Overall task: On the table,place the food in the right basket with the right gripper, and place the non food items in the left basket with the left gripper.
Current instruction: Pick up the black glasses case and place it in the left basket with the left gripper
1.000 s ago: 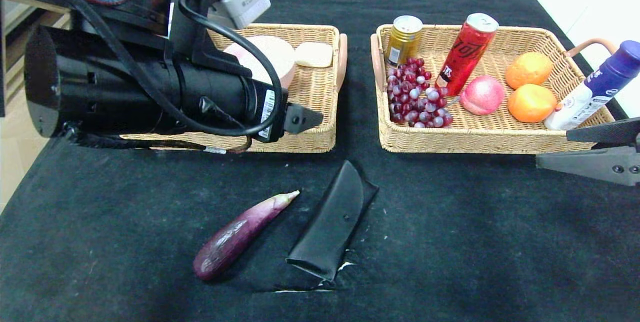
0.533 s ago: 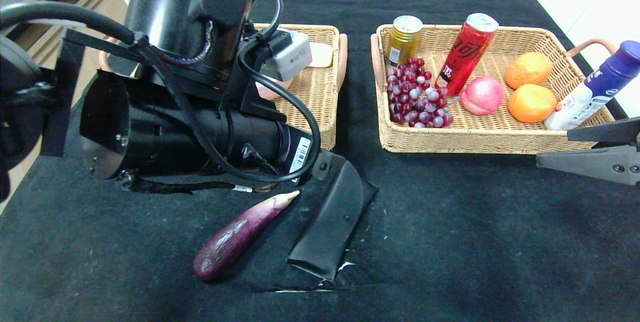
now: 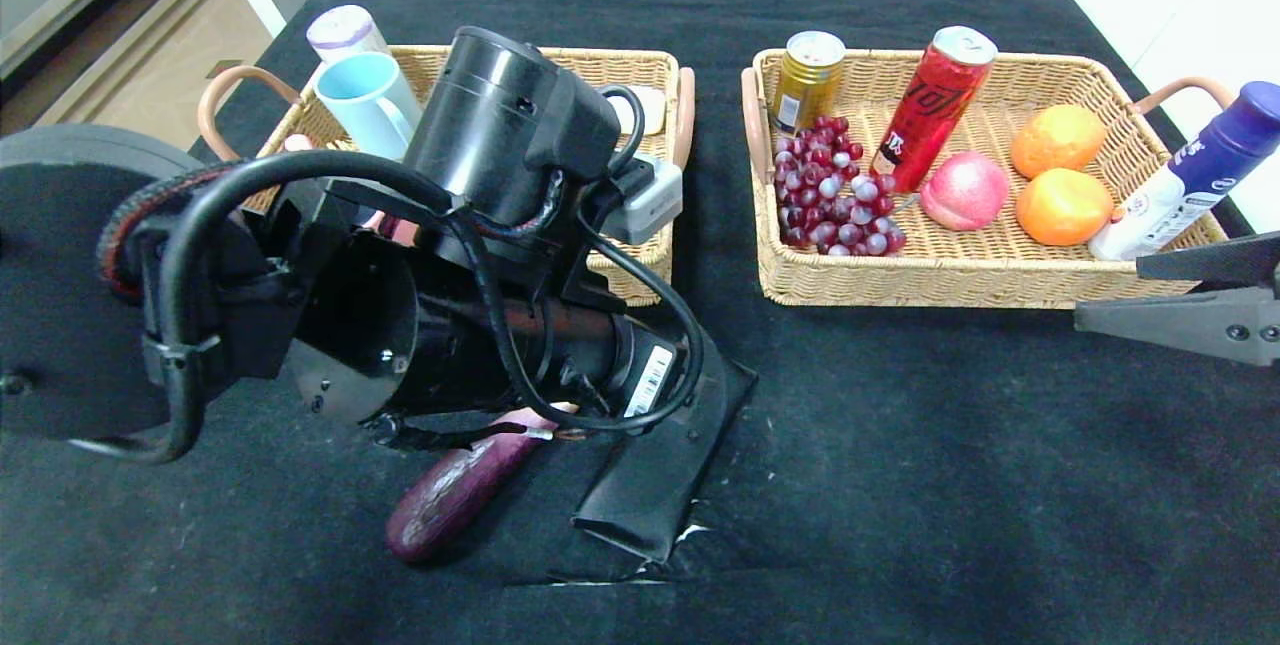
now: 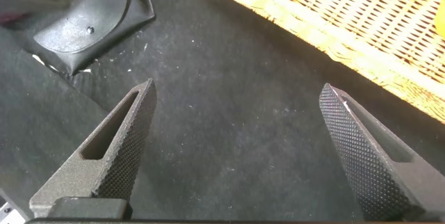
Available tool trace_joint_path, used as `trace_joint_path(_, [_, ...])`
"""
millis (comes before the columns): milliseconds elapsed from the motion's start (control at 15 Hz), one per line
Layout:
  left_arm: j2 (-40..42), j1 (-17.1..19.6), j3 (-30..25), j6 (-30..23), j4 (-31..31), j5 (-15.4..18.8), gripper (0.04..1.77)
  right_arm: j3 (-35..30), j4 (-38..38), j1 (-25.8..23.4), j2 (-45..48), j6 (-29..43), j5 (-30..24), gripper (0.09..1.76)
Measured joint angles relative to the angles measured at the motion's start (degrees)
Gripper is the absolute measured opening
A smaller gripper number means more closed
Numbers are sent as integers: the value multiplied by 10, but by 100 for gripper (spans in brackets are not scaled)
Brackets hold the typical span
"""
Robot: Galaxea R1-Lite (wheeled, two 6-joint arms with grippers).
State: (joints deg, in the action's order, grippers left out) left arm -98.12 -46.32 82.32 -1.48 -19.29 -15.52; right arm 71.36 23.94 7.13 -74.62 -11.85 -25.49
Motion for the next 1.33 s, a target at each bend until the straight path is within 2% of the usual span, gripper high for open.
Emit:
trace_joint_path(267, [-17,-27,-18,-8,3,-22,172,0,0,0,0,0,0,171])
trace_joint_path(533, [-35,-45,-33,-24,4,-30,172,0,0,-1,0,0,0,171])
trace_joint_path(733, [-51,-48,-34,-25,4,-57,172,0,0,-1,0,0,0,171])
trace_joint_path(1333, [-79,-48,-30,-25,5,-90,172,0,-1,-1,-2,0,0,171])
